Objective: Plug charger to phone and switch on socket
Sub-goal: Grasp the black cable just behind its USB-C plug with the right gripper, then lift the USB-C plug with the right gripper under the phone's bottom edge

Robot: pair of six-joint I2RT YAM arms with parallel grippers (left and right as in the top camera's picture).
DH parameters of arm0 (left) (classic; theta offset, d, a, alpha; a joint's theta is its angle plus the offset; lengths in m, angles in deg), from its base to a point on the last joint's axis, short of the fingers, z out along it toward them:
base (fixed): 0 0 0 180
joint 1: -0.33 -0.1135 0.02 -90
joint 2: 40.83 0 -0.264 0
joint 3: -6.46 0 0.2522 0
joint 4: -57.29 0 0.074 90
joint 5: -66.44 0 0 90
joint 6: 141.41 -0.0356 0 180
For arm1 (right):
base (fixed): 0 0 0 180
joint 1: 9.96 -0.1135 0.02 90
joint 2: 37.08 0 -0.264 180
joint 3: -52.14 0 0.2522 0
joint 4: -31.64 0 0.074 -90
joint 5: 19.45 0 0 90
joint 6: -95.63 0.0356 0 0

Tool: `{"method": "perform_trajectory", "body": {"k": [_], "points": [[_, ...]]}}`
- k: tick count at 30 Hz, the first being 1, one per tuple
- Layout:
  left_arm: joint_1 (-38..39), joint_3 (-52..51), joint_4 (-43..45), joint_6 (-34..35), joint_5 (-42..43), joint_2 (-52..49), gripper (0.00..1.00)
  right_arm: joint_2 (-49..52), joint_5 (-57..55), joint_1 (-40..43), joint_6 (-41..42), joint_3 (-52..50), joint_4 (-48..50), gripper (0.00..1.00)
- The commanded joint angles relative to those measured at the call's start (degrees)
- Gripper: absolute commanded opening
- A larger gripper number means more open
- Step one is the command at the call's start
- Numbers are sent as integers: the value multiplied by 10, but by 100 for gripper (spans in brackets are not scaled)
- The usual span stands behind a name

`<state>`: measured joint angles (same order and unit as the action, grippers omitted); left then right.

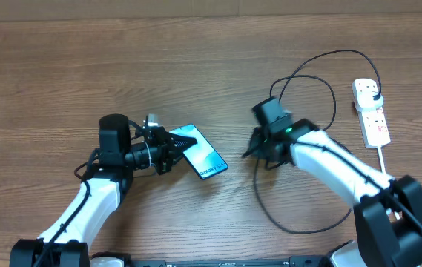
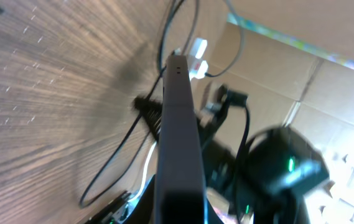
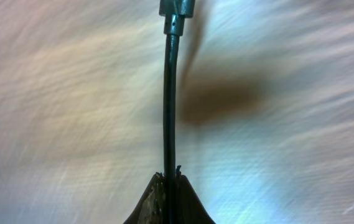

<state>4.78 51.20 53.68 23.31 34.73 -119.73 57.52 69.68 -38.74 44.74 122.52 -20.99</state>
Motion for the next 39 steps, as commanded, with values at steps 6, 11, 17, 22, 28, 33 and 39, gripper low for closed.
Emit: {"method": "perform_trajectory", "body": {"k": [6, 11, 17, 22, 28, 33, 39], "points": [[-63, 8, 8, -91, 111, -5, 5, -12, -32, -76, 16, -18, -5, 22], [-105, 8, 8, -117, 153, -5, 6, -12, -52, -69, 11, -18, 12, 84], [-109, 8, 8, -120, 148, -5, 6, -12, -95, -67, 12, -18, 18, 100], [-108, 8, 8, -135, 148, -5, 8, -12, -38, -67, -22, -18, 47, 100], [-108, 8, 8, -144, 148, -5, 8, -12, 62, -67, -71, -18, -18, 100], [-108, 8, 8, -165, 147, -5, 4, -12, -115, -56, 7, -12, -99, 100], [-108, 8, 8, -165, 144, -5, 6, -12, -86, -51, -5, 1, -41, 100]]}}
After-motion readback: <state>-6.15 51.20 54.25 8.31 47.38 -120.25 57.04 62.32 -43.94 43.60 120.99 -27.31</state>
